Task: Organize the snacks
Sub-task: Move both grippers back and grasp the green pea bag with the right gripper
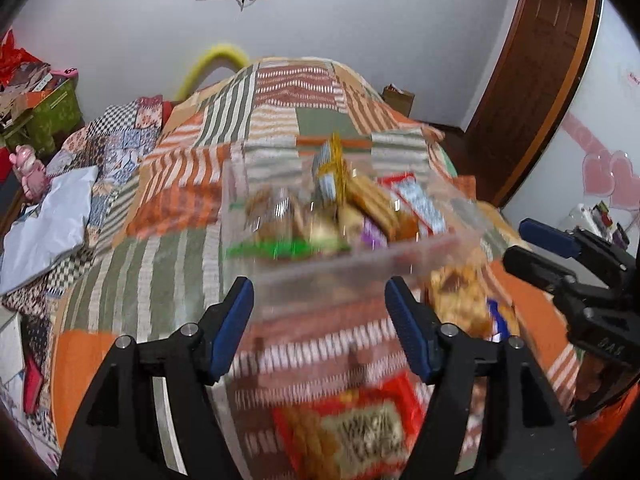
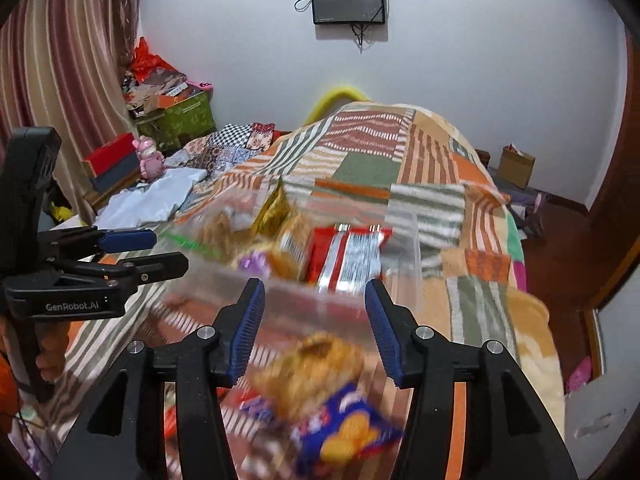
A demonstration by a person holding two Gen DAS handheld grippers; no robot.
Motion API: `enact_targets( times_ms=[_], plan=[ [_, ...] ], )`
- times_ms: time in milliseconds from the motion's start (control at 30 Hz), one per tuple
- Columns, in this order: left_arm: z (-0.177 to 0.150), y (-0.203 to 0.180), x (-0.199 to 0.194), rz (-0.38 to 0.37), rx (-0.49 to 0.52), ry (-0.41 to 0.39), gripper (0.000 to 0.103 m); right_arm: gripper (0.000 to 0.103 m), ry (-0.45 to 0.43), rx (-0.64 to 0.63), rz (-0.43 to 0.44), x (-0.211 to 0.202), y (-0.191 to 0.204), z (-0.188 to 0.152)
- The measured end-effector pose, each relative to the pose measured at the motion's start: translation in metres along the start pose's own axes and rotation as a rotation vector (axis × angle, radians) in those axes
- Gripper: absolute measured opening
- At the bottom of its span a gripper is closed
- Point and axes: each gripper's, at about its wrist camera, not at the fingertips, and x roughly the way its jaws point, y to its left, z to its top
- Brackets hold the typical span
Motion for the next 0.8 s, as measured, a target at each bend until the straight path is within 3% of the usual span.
enact_targets(
  times_ms=[367, 800],
  plan=[
    [-0.086, 0.013, -0.035, 0.05, -0.008, 0.072, 0.069, 0.053, 0.071, 0.046, 0.142, -0.012, 0.037, -0.06],
    [-0.159, 0.042, -0.067, 0.089, -0.076, 0.145, 0.069, 0.053, 0.215, -0.071, 0.26, 0.017, 0.109, -0.101]
  ],
)
